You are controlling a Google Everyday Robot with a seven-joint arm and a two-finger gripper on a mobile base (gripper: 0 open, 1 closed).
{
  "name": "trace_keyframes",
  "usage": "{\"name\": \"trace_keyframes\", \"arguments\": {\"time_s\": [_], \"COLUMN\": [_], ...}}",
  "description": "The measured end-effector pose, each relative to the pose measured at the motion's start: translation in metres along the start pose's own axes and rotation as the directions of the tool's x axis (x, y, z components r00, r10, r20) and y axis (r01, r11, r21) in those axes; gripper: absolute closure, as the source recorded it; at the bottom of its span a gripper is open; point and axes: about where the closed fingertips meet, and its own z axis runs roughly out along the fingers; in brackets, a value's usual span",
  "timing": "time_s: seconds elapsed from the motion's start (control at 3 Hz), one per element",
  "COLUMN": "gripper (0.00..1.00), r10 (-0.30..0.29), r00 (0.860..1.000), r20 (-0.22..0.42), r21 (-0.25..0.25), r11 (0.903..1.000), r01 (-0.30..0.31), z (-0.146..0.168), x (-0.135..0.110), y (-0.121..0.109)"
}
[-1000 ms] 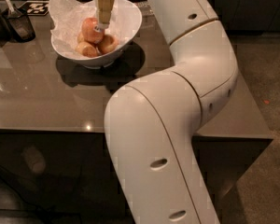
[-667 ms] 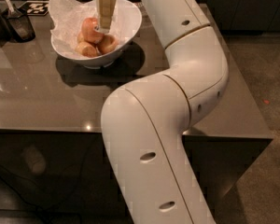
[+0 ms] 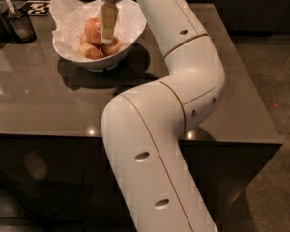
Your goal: Pick apple from white bowl
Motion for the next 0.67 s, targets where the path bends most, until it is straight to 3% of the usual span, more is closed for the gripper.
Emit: {"name": "trace_keyframes", "arguments": {"time_s": [0.67], "gripper": [0.0], "r10": [-0.007], "r00": [1.0], "r20": [0.005], "r21": [-0.055], "r11": [0.9984], "r01": [0.007], "z": [0.032], "x": [-0.003], "y": [0.008]}}
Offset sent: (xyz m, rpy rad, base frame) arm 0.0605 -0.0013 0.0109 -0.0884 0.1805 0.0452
